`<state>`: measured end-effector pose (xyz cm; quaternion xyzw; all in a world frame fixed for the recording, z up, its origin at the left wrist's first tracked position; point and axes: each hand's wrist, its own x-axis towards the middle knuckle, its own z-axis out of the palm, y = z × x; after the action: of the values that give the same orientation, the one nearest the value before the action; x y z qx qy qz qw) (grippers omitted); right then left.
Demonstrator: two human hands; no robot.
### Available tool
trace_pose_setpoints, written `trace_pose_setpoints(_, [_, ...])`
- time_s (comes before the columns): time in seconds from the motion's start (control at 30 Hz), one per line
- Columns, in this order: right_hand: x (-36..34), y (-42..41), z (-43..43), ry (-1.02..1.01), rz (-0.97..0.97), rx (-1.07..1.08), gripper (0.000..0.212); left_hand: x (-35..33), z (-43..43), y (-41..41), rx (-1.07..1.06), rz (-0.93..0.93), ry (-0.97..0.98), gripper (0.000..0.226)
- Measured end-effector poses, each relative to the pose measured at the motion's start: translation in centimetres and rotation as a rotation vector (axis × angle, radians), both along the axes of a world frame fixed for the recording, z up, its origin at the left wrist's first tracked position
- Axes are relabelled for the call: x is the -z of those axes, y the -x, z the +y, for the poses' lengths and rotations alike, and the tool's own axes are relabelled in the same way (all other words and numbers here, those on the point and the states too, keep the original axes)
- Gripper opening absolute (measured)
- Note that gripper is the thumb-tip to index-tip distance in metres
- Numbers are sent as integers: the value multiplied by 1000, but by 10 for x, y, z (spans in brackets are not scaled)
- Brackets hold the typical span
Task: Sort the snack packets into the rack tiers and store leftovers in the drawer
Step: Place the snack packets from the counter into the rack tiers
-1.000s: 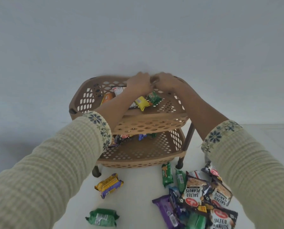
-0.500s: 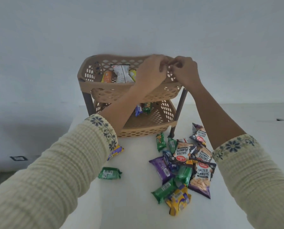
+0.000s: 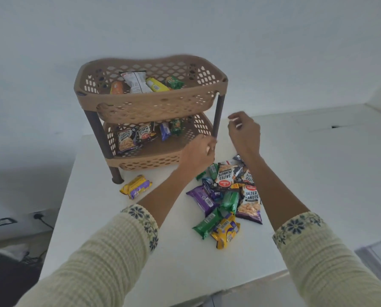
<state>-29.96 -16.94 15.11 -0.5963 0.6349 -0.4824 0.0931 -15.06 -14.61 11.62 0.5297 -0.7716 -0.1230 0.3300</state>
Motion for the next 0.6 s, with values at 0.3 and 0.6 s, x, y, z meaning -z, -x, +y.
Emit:
trace_pose_setpoints(0.3, [100,0,38,-781,432,-33,62,93,37,-9,-213,-348,-787,85])
trace_pose_setpoints(0.6, [117,-15,47,-770,606,34,54,104,43,7,-245,-155,-901,83])
